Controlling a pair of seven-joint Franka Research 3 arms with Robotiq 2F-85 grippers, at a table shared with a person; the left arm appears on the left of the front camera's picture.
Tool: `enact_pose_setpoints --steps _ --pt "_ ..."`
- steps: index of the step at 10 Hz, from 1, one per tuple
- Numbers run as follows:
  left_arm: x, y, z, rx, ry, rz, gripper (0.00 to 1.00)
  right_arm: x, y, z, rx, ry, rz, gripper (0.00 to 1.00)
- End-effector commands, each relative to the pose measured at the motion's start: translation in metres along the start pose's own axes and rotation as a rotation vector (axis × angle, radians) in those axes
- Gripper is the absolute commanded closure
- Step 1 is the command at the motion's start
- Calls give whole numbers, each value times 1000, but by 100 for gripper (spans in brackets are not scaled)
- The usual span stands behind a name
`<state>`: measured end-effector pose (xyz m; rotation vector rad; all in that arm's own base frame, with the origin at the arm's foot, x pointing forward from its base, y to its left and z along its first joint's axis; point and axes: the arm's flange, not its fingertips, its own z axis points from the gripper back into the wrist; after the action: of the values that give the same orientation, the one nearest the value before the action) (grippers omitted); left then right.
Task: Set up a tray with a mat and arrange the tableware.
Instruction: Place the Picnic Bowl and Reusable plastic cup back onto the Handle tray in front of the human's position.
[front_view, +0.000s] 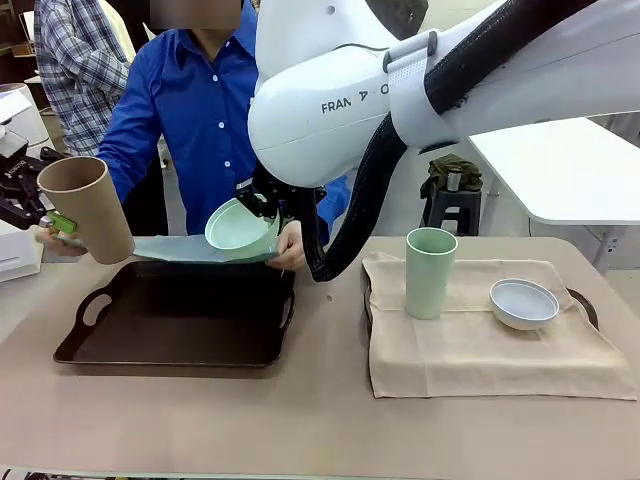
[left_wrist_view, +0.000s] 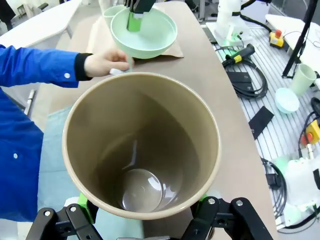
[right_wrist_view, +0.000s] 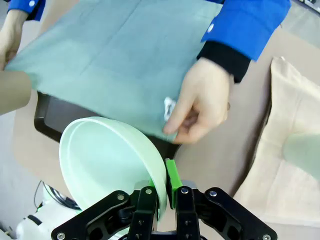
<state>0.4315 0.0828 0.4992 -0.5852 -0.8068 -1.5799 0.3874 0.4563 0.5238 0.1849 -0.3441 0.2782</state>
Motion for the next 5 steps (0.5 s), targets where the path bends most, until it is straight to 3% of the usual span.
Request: enact_pose_setpoints --steps 1,5 --pt "-1 1 0 5 12 -12 24 -2 -2 0 -9 2 0 95" --pt "-1 1 0 5 12 -12 24 -2 -2 0 -9 2 0 95"
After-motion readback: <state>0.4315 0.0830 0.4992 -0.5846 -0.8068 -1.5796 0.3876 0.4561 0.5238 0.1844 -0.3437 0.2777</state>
